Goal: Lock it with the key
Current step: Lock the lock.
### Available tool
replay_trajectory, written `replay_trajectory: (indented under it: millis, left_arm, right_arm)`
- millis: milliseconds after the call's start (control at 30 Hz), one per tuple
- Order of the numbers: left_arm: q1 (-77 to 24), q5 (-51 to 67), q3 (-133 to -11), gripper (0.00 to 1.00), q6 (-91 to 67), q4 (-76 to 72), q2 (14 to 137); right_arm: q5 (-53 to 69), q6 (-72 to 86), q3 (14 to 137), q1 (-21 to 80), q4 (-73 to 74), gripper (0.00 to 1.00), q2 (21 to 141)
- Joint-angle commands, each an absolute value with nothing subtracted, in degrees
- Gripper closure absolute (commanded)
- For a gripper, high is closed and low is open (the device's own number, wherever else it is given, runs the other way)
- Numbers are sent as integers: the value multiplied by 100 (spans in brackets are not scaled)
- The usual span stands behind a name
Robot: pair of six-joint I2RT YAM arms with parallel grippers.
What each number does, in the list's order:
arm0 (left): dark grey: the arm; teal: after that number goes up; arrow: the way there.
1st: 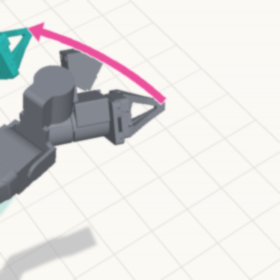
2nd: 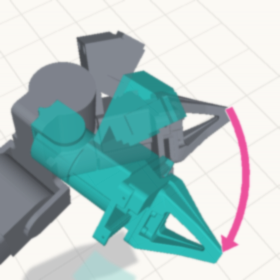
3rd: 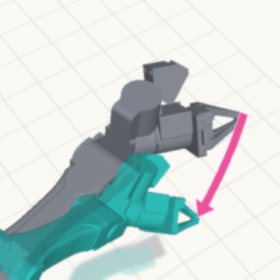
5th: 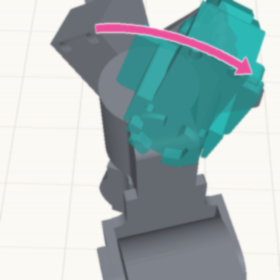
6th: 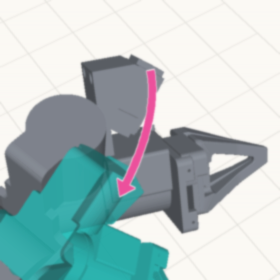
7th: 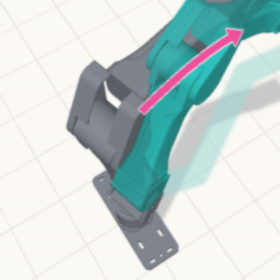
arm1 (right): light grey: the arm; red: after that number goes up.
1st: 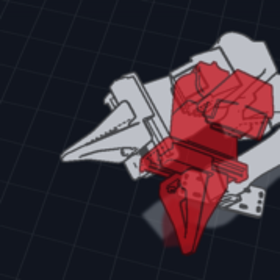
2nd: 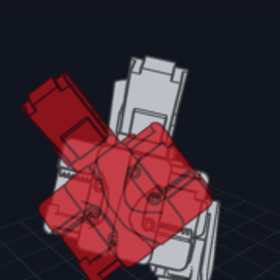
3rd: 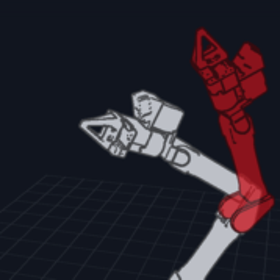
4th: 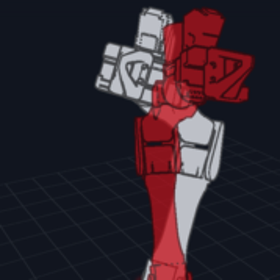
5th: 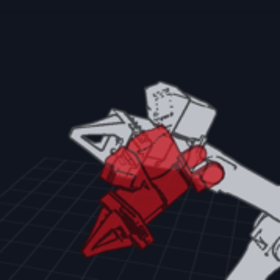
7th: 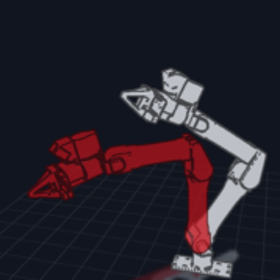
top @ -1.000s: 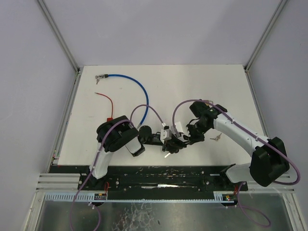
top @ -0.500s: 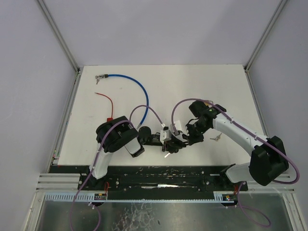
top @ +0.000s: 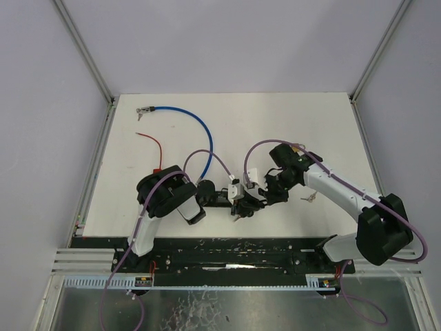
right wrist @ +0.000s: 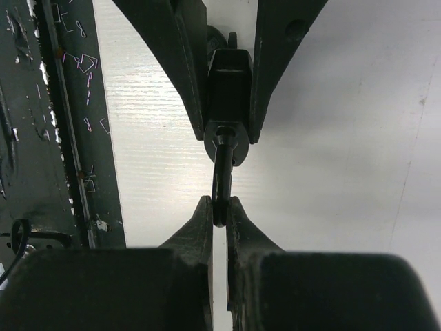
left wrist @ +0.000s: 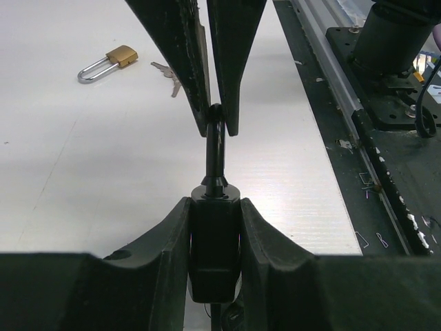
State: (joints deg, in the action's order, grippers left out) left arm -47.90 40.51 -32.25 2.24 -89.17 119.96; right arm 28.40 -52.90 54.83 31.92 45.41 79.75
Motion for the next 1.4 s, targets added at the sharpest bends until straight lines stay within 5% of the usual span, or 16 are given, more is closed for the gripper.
replay_trajectory:
  millis: [0, 267, 1367]
  left_arm:
    - [-4860, 3778, -3374, 100, 297, -9203, 12199]
    - [-5199, 3590, -3901, 100, -307, -9168, 11904]
    - [-5270, 3257, -3907, 100, 194, -9229, 12877]
  right_arm:
    - [3449, -5267, 5570, 3446, 3761, 100, 8308]
    - [3243, -5578, 6221, 3446, 4855, 100, 7675]
    - [3834, -5485, 5549, 3190, 4183, 100, 8661]
